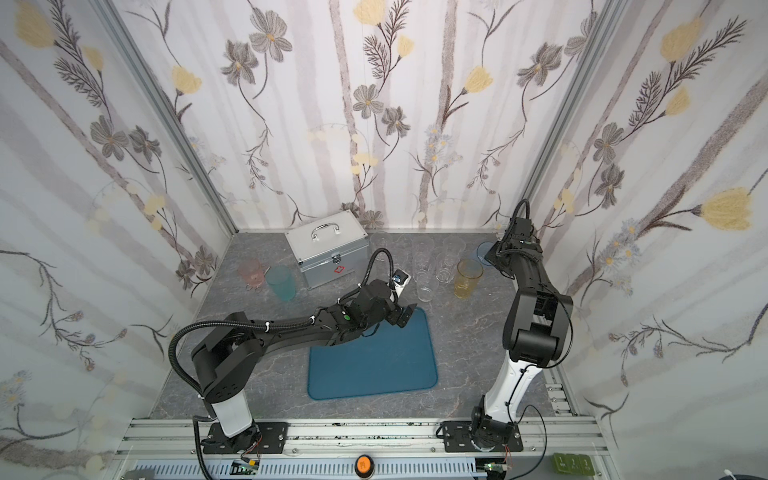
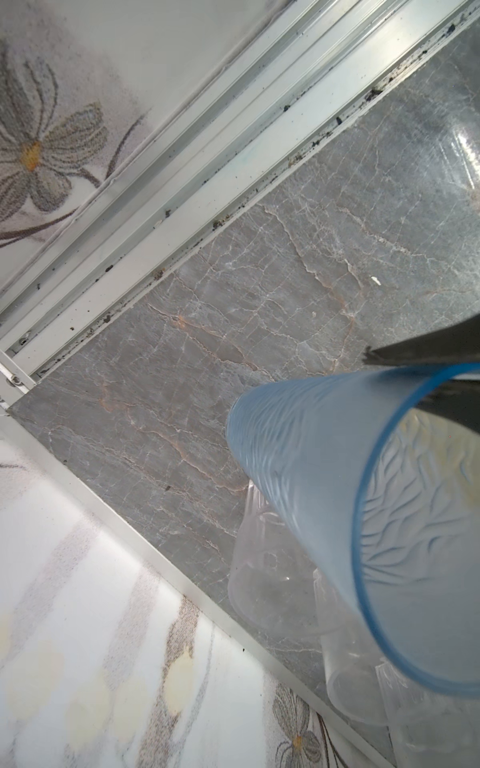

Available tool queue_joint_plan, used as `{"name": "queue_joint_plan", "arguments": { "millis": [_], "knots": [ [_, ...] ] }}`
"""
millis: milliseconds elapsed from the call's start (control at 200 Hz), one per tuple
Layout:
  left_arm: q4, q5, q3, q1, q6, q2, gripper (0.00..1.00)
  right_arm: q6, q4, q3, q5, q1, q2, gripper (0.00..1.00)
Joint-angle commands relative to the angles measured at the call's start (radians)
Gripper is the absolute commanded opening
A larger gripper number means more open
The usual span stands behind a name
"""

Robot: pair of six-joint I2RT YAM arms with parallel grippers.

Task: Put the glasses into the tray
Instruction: 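Lift the light-blue glass with the right gripper and carry it over the tray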

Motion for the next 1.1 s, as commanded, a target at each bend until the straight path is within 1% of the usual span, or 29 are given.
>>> {"name": "queue_joint_plan", "arguments": {
  "millis": [0, 245, 405, 530, 660, 839, 969, 1094],
  "knots": [
    [0.051, -0.017, -0.013, -0.001, 0.026, -0.030, 1.00, -0.031, -0.015, 0.014, 0.059, 0.012, -0.043, 0.00],
    [0.057, -0.077, -0.071, 0.006, 0.038, -0.156, 1.00, -0.065, -0.117, 0.106, 0.163, 0.063, -0.147, 0.00],
    [0.056, -0.129, -0.134, 0.034, 0.027, -0.275, 1.00, -0.103, -0.196, 0.185, 0.211, 0.154, -0.228, 0.00],
    [0.043, -0.162, -0.196, 0.079, 0.021, -0.382, 1.00, -0.115, -0.263, 0.229, 0.158, 0.245, -0.268, 0.00],
    [-0.001, -0.188, -0.262, 0.137, 0.013, -0.504, 0.96, -0.132, -0.319, 0.226, 0.117, 0.380, -0.295, 0.00],
    [-0.056, -0.161, -0.377, 0.222, -0.028, -0.674, 0.96, -0.140, -0.356, 0.196, 0.057, 0.563, -0.307, 0.00],
    [-0.098, -0.084, -0.456, 0.296, -0.103, -0.778, 0.94, -0.140, -0.386, 0.170, 0.043, 0.694, -0.279, 0.00],
    [-0.174, -0.019, -0.489, 0.359, -0.166, -0.826, 0.91, -0.145, -0.417, 0.156, 0.027, 0.790, -0.227, 0.00]
  ]
}}
